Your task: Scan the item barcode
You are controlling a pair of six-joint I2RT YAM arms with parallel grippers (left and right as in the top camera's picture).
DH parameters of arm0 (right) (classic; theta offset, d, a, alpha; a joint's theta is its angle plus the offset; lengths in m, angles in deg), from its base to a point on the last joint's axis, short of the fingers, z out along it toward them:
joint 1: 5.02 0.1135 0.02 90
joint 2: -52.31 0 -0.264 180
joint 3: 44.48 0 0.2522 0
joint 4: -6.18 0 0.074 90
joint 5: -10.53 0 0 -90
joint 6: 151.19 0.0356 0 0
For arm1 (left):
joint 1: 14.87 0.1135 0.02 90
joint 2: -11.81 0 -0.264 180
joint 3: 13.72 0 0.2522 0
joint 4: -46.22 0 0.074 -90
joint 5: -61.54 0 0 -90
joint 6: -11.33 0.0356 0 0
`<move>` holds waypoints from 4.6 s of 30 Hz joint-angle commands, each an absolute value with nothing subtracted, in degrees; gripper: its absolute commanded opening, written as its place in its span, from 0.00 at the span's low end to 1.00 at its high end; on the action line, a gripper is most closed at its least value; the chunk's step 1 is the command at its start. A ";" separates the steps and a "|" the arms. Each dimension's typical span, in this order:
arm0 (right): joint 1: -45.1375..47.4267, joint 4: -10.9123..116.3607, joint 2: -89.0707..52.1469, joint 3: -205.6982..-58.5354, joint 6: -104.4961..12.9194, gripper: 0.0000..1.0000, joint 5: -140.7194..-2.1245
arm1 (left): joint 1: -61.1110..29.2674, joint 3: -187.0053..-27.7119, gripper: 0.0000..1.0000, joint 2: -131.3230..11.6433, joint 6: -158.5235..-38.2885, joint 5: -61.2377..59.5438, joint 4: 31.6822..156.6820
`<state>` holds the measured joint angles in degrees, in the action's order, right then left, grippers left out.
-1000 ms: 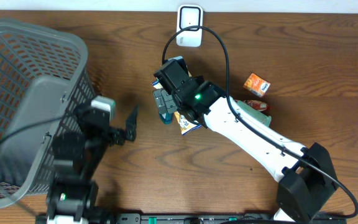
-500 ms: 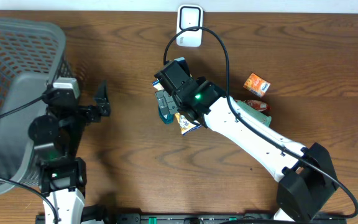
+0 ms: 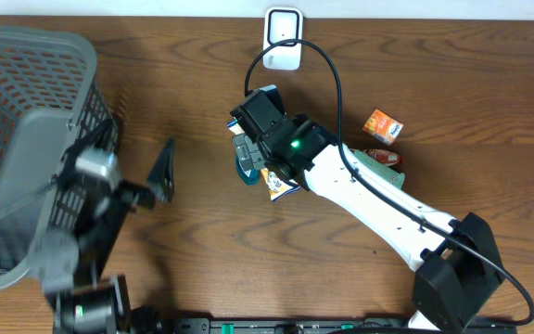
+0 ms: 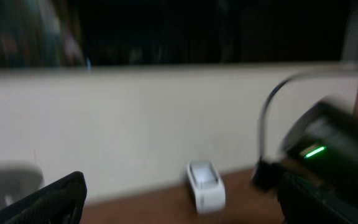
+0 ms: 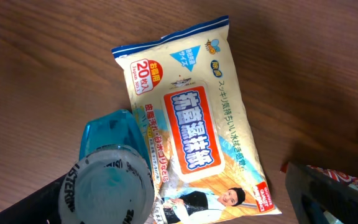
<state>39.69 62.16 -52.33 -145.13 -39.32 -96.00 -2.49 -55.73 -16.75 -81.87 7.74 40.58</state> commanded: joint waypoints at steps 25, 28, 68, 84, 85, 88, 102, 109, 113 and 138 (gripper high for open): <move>40.85 54.96 -53.07 -145.59 -40.43 0.99 -78.47 | -2.18 -56.65 0.98 10.57 -82.40 9.49 69.58; 40.89 54.57 -54.14 -145.59 -40.19 0.99 -78.75 | -2.18 -56.65 0.98 10.57 -82.42 9.54 70.39; 46.22 55.07 -52.50 -145.66 -30.71 0.99 -91.63 | -2.18 -60.06 0.98 10.57 -75.71 7.61 82.00; 47.19 46.83 -51.70 -145.66 -15.54 0.99 -97.33 | -11.36 -54.33 0.98 10.35 -76.12 -4.76 79.79; 47.21 45.28 -51.98 -145.66 -15.54 0.99 -97.40 | -11.52 -53.46 0.98 10.31 -76.12 -4.76 79.24; 47.34 41.94 -52.83 -145.66 -15.36 0.99 -97.42 | -11.54 -50.49 0.98 10.07 -76.12 -4.78 77.45; 51.93 34.59 -62.30 -145.66 -12.94 0.99 -116.74 | -11.52 -46.81 0.98 10.05 -76.12 -4.78 75.13; 52.21 31.16 -65.71 -145.66 -12.37 0.99 -123.47 | -11.52 -46.81 0.98 10.05 -76.12 -4.78 75.33; 52.08 28.52 -67.63 -145.66 -12.63 0.87 -123.45 | -11.52 -46.81 0.98 10.03 -76.10 -4.89 76.01; 50.81 43.42 -62.86 -145.68 -38.42 0.26 -102.03 | -11.52 -46.81 0.98 10.03 -75.88 -5.20 80.93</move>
